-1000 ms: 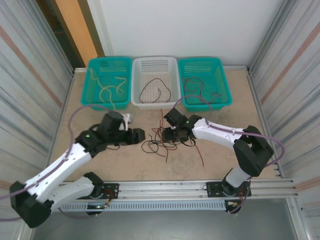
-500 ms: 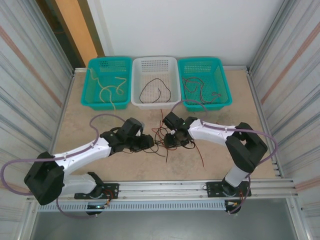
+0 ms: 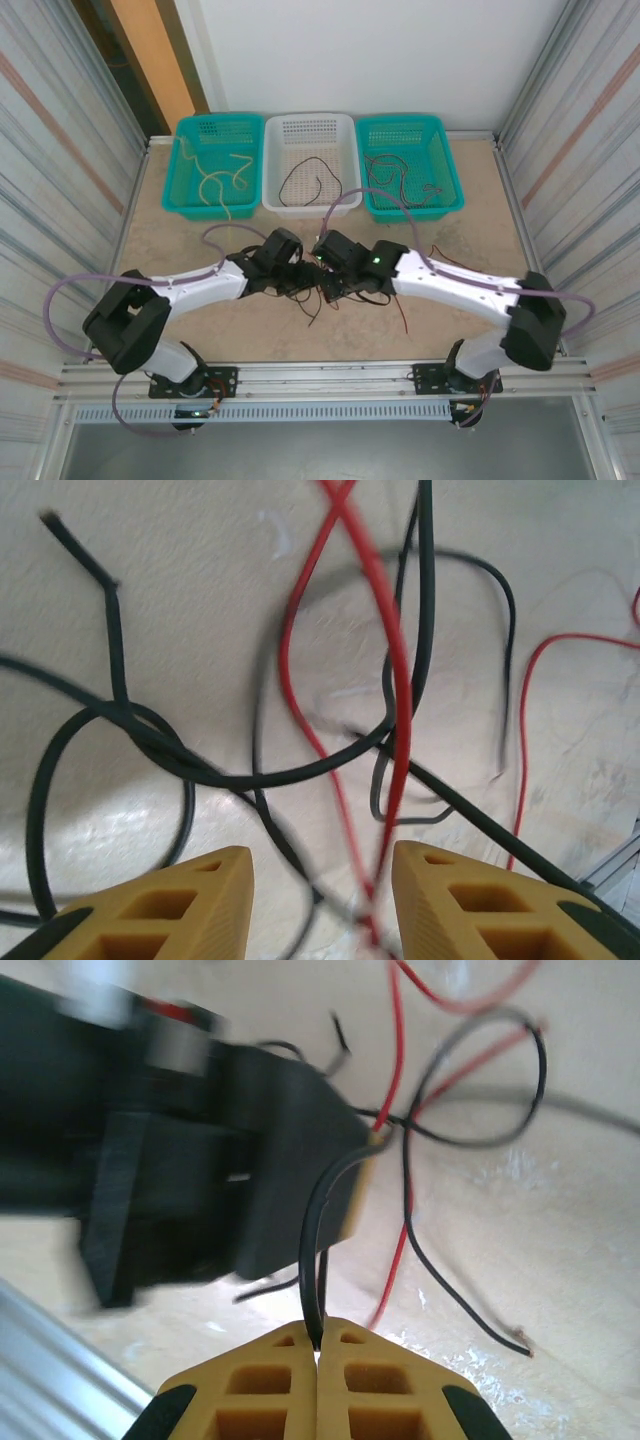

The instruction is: Untangle the cables

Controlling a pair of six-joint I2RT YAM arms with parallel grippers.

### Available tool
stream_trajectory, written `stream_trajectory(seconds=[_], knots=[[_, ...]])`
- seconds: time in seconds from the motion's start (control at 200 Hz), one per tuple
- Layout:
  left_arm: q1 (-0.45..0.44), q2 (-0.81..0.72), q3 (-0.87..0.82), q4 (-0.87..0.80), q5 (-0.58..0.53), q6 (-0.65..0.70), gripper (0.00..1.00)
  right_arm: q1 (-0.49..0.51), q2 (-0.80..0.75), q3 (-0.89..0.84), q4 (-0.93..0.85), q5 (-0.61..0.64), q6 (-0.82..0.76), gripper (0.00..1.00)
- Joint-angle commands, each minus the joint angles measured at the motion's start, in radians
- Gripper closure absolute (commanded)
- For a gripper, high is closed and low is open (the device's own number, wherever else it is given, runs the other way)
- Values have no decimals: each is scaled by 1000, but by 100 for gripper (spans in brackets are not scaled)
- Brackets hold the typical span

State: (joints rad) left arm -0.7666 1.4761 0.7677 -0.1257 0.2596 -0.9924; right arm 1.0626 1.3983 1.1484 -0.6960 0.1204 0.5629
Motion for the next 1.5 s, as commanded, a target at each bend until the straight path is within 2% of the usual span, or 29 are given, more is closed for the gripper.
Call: stream_trajectory(seconds=[0.0, 0.155, 0.356, 0.406, 0.506, 0.651, 0.777, 0.857, 1.032, 1.173, 1.258, 1.318, 1.373, 1.413, 1.448, 1.498], knots=[[10, 19, 33, -15, -18, -3, 56, 26, -122, 69, -72, 96, -27, 100], [10, 9, -3, 2, -21, -24, 52, 34, -285, 106, -47, 137, -50, 100], [17, -31, -49, -4, -26, -33, 48, 14, -469, 124, 32, 124, -77, 100], [21, -60, -56, -11, -21, -31, 47, -1, -489, 132, 32, 123, -82, 100], [24, -181, -42, -72, -30, -6, 39, -58, -509, 140, 7, 128, -70, 100], [24, -395, 66, -238, -91, 117, 34, -148, -515, 138, 1, 91, -24, 100], [24, -510, 185, -363, -142, 255, 29, -203, -501, 150, 26, 40, -14, 100], [23, -546, 236, -352, -108, 368, 29, -223, -483, 173, 41, 3, -14, 100], [-11, -505, 298, -235, -4, 550, 42, -243, -458, 206, 115, -84, -7, 100], [-24, -390, 352, -167, 46, 643, 47, -251, -443, 247, 165, -157, 6, 100], [-32, -335, 388, -158, -29, 663, 49, -251, -434, 282, 166, -181, 9, 100], [-33, -308, 408, -148, -36, 675, 58, -252, -437, 293, 174, -192, 11, 100], [-37, -291, 429, -149, -21, 678, 79, -254, -445, 293, 177, -187, 11, 100], [-42, -292, 439, -146, -6, 674, 89, -258, -449, 291, 176, -179, 11, 100], [-48, -298, 444, -136, -2, 668, 95, -264, -454, 286, 176, -177, 11, 100], [-57, -309, 460, -138, 10, 663, 99, -278, -462, 270, 178, -174, 12, 100]])
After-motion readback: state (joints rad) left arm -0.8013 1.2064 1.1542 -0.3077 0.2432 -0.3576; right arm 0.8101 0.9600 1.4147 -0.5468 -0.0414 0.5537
